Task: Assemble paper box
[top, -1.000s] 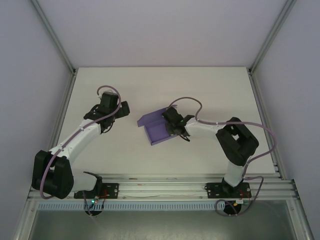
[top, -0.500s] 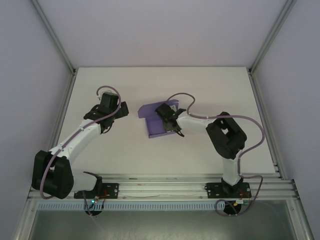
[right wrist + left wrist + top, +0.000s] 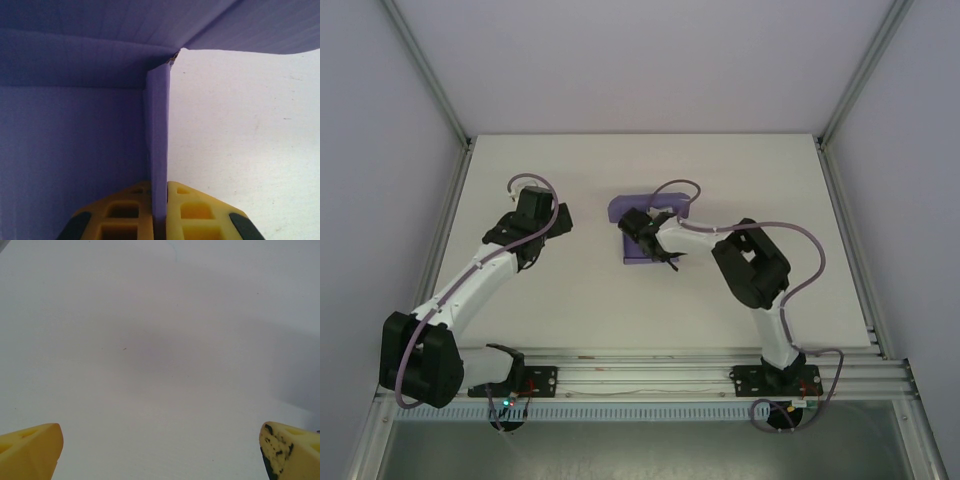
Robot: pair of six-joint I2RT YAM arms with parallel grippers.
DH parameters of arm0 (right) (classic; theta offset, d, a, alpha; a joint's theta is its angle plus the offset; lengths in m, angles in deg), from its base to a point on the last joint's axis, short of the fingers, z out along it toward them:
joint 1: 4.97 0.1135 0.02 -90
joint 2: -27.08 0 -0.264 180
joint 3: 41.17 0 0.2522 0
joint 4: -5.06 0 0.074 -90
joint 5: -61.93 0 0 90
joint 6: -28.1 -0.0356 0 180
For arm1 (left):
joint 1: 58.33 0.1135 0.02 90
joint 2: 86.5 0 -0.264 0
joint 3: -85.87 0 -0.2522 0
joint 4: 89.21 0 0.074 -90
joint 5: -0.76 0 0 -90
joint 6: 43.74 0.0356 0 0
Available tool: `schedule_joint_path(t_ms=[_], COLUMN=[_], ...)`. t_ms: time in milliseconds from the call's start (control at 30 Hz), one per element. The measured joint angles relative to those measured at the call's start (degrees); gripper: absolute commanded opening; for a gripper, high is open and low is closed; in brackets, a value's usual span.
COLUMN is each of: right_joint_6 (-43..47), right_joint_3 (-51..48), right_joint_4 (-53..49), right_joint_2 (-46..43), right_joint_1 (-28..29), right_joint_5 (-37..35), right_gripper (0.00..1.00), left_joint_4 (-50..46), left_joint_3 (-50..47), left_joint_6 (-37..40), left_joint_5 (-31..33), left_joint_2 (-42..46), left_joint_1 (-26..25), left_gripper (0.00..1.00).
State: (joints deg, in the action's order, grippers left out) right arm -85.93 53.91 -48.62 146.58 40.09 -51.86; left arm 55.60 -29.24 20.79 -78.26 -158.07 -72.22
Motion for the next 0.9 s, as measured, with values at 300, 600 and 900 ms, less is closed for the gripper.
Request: schedule_joint_path(t_ms=[300,600,900], right_joint_6=[0.5,-1.5,0.3], right_joint_3=[-8.5,-10.9,-16.3], right_joint_4=[4.8,8.7,13.6], right_joint_2=[-6.8,-13.7,-22.5], right_joint_1=[-1.0,-1.1,-1.3], right_joint_5=[4.1,7.7,7.4], right_gripper=[0.34,0.60,0.67], left_joint_4=[0.0,3.7,6.7], left_joint_3=[0.0,-1.1,-0.9], left_joint_6=[1.3,6.5,13.1], left_joint_5=[-3.5,-15.2,-22.9], left_joint_2=[0.7,0.7,-0.9], left_joint_1=[0.0,0.0,-3.5], left_gripper=[1.00,1.00,1.00])
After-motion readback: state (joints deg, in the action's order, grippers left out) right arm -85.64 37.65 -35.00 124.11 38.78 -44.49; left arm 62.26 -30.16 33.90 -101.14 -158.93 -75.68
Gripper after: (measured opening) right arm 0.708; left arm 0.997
